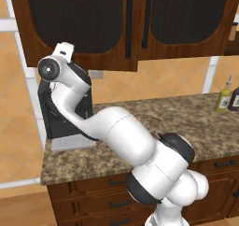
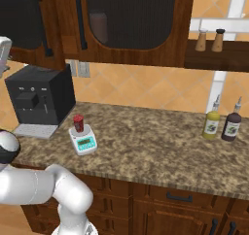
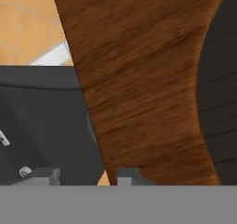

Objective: Pick the yogurt and place it on the digital scale for weighing, and close the cabinet.

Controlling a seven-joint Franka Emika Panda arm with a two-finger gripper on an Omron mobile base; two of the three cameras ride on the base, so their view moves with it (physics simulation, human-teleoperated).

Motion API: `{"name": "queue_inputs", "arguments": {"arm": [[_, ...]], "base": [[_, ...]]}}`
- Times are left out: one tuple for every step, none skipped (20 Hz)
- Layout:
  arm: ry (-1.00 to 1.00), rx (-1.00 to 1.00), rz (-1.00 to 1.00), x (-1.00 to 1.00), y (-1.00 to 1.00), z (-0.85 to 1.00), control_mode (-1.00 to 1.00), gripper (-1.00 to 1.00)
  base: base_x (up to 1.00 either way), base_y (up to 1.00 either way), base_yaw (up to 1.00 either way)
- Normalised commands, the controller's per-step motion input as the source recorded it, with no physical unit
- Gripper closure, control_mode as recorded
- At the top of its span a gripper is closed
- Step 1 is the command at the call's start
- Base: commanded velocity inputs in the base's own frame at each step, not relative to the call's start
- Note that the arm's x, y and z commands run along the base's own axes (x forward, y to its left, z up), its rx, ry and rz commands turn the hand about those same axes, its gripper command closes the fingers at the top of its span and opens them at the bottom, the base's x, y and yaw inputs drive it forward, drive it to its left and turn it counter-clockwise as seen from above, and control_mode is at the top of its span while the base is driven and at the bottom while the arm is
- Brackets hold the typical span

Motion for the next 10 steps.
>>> {"name": "queue_inputs", "arguments": {"arm": [[0.21,0.11,0.00,0.91,-1.00,0.46,-1.00,-1.00],[0.15,0.14,0.01,0.98,-1.00,0.33,-1.00,-1.00],[0.03,0.16,0.03,1.00,-1.00,0.22,-1.00,-1.00],[0.00,0.19,0.04,1.00,-1.00,0.24,-1.00,-1.00],[0.00,0.20,0.05,1.00,-1.00,0.29,-1.00,-1.00],[0.00,0.20,0.05,1.00,-1.00,0.35,-1.00,-1.00],[0.06,0.19,0.05,0.97,-1.00,0.40,-1.00,-1.00],[0.07,0.18,0.05,0.97,-1.00,0.38,-1.00,-1.00],[0.01,0.19,0.07,0.99,-1.00,0.36,-1.00,-1.00],[0.00,0.22,0.10,1.00,-1.00,0.22,-1.00,-1.00]], "base": [[0.00,0.00,0.00],[0.00,0.00,0.00],[0.00,0.00,0.00],[0.00,0.00,0.00],[0.00,0.00,0.00],[0.00,0.00,0.00],[0.00,0.00,0.00],[0.00,0.00,0.00],[0.00,0.00,0.00],[0.00,0.00,0.00]]}}
